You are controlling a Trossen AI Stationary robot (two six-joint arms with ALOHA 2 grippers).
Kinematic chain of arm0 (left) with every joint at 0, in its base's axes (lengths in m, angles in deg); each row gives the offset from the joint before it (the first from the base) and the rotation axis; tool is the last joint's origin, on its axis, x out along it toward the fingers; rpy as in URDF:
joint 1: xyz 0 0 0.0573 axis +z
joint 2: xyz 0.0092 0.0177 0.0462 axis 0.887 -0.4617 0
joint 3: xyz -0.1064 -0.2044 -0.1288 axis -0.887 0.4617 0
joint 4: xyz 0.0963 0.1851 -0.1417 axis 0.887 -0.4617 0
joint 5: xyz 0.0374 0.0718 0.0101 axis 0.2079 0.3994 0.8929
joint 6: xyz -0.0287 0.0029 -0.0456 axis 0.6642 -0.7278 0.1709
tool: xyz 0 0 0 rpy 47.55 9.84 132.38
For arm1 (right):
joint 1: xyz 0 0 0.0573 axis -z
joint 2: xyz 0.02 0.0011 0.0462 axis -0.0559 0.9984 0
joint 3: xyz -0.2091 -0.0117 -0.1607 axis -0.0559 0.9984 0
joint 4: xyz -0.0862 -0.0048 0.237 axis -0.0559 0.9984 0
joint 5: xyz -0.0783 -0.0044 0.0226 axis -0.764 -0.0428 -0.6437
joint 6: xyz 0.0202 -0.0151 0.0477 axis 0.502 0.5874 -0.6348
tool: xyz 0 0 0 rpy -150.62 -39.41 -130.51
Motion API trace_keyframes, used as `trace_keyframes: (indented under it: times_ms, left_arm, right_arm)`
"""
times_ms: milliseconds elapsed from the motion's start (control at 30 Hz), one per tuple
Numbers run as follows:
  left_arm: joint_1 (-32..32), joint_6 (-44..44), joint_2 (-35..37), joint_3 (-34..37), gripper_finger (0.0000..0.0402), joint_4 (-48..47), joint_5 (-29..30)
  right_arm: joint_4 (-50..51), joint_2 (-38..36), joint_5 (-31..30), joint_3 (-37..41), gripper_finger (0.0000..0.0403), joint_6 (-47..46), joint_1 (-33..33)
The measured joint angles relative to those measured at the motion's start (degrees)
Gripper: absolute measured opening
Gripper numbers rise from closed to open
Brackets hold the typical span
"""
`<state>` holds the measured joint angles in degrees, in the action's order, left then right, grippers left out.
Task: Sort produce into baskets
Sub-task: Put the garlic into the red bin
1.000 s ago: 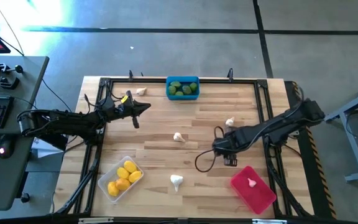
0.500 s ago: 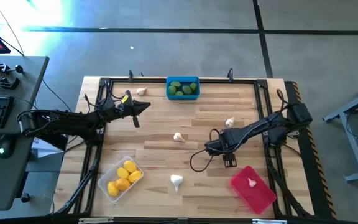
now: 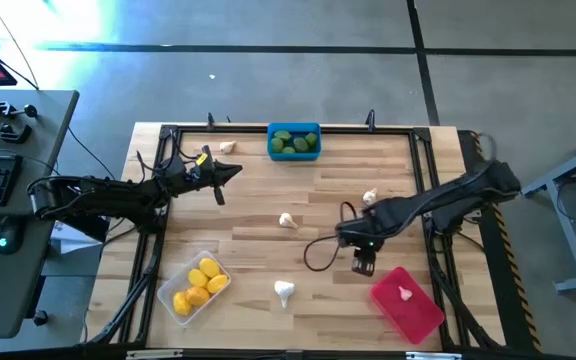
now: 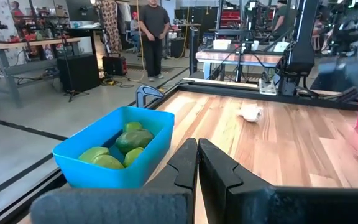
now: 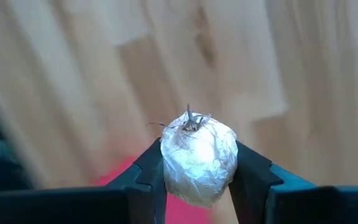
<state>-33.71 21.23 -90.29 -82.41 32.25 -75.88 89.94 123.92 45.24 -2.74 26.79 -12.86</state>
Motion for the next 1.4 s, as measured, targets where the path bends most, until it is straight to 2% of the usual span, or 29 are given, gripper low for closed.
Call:
trace_keyframes:
  times_ms: [233,367,500,700,1033,1267,1400]
  left_arm:
    - [0.0,-0.41,0.0,0.0,0.0,-0.03,0.0]
    - [0.0,-0.78,0.0,0.0,0.0,-0.07,0.0]
    - [0.02,-1.29,0.0,0.0,0.0,-0.07,0.0]
    - [0.04,-1.53,0.0,0.0,0.0,-0.07,0.0]
    - [0.04,-1.31,0.0,0.0,0.0,-0.11,-0.01]
    - [0.04,-1.48,0.0,0.0,0.0,-0.4,-0.01]
    - [0.04,-1.44,0.0,0.0,0.0,-0.52,-0.02]
  right_arm:
    - [5.13,-9.2,2.68,-0.49,0.0113,-31.92,-9.15]
    - [6.88,-9.92,1.95,-0.44,0.0113,-42.42,-15.65]
    - [2.08,-9.52,-0.83,2.72,0.0113,-46.69,-19.96]
    - [-6.69,-9.45,-0.29,9.55,0.0113,-52.04,-22.69]
    - [-12.55,-9.43,2.81,15.37,0.0113,-53.98,-23.11]
    - [-21.14,-9.43,4.25,20.11,0.0113,-57.02,-23.11]
    - [-21.19,-9.43,4.28,20.71,0.0115,-57.92,-23.11]
